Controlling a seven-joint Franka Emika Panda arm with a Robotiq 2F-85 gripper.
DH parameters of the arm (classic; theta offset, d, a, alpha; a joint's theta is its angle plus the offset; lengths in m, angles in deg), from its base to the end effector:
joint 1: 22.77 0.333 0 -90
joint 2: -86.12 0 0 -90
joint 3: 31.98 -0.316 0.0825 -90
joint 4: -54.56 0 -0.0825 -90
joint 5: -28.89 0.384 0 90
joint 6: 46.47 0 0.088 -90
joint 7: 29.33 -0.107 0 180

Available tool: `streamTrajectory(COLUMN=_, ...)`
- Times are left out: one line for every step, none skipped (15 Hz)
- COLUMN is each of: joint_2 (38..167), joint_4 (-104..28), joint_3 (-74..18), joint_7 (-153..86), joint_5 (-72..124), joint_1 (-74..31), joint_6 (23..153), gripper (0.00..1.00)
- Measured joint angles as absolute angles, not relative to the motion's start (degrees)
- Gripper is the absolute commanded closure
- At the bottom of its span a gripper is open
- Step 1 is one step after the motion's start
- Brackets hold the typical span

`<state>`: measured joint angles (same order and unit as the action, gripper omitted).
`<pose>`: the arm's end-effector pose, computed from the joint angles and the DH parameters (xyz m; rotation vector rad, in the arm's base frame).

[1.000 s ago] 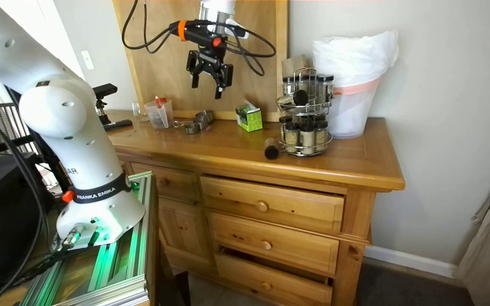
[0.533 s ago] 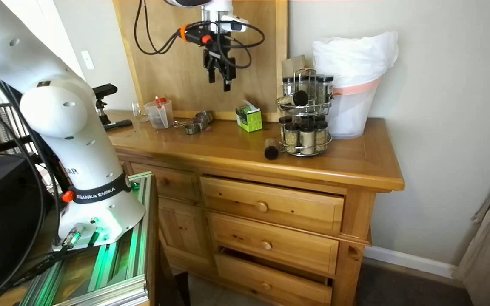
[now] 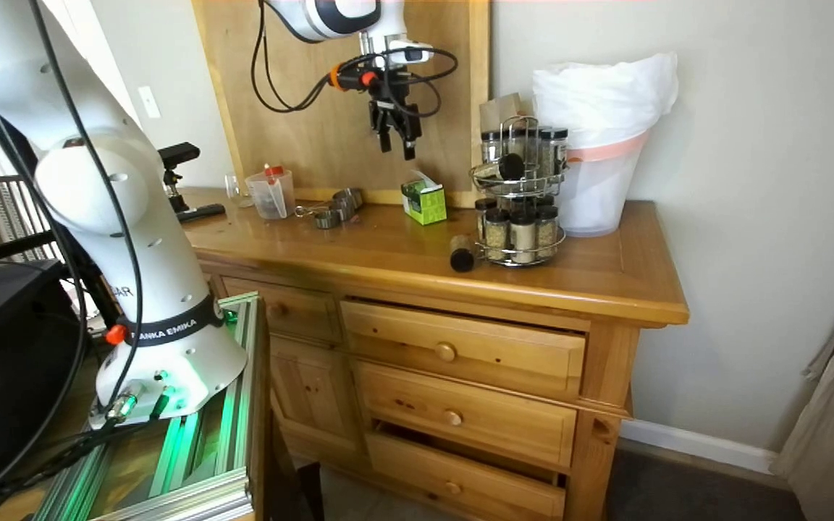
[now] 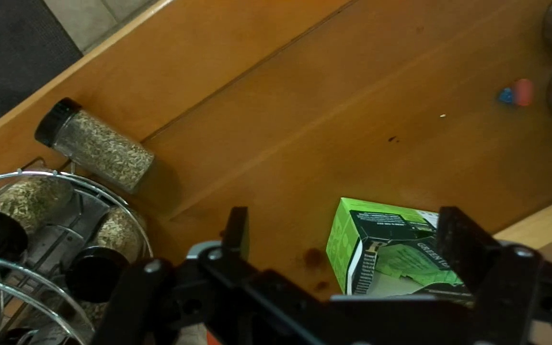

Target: Move the green tea box to the left

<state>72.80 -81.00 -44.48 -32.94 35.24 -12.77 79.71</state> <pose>0.4340 0.1858 0.4211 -3.0588 -0.4046 -0.0833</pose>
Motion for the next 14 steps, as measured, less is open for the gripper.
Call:
streamTrajectory(joint_2=73.26, joint_4=-80.63, joint_3=-44.48, joint_7=-33.11, joint_5=35.14, joint_1=-12.85, joint_6=79.71, gripper=0.0)
streamTrajectory(joint_2=73.46, joint_4=-80.39, joint_3=-44.48, joint_7=-33.16, joint_5=35.12, joint_1=-12.89, joint_6=79.71, gripper=0.0)
streamTrajectory(joint_2=73.48, joint_4=-80.34, joint_3=-44.44, joint_7=-33.16, joint_5=35.12, joint_1=-12.86, joint_6=79.71, gripper=0.0)
streamTrajectory(joint_2=73.54, joint_4=-80.34, joint_3=-44.35, joint_7=-32.72, joint_5=35.4, joint_1=-12.73, joint_6=79.71, gripper=0.0)
streamTrajectory(joint_2=73.88, joint_4=-80.32, joint_3=-44.23, joint_7=-31.91, joint_5=35.97, joint_1=-12.52, joint_6=80.04, gripper=0.0)
streamTrajectory(joint_2=74.62, joint_4=-80.26, joint_3=-44.2, joint_7=-30.91, joint_5=36.56, joint_1=-12.3, joint_6=81.11, gripper=0.0)
streamTrajectory(joint_2=75.85, joint_4=-80.16, joint_3=-44.2, joint_7=-29.92, joint_5=37.18, joint_1=-11.99, joint_6=82.92, gripper=0.0)
streamTrajectory(joint_2=77.32, joint_4=-79.97, joint_3=-44.22, joint_7=-28.94, joint_5=37.91, joint_1=-11.6, joint_6=84.69, gripper=0.0)
streamTrajectory(joint_2=79.1, joint_4=-79.54, joint_3=-44.25, joint_7=-28.01, joint_5=38.78, joint_1=-11.13, joint_6=86.31, gripper=0.0)
streamTrajectory(joint_2=81.02, joint_4=-78.81, joint_3=-44.35, joint_7=-27.26, joint_5=39.63, joint_1=-10.64, joint_6=87.74, gripper=0.0)
streamTrajectory(joint_2=83.01, joint_4=-77.9, joint_3=-44.6, joint_7=-26.88, joint_5=40.27, joint_1=-10.19, joint_6=88.88, gripper=0.0)
streamTrajectory(joint_2=84.93, joint_4=-76.78, joint_3=-44.91, joint_7=-26.85, joint_5=40.36, joint_1=-9.76, joint_6=89.65, gripper=0.0)
streamTrajectory(joint_2=86.81, joint_4=-75.57, joint_3=-45.3, joint_7=-26.85, joint_5=40.35, joint_1=-9.41, joint_6=90.27, gripper=0.0)
streamTrajectory(joint_2=88.51, joint_4=-74.45, joint_3=-45.66, joint_7=-26.86, joint_5=40.31, joint_1=-9.11, joint_6=90.77, gripper=0.0)
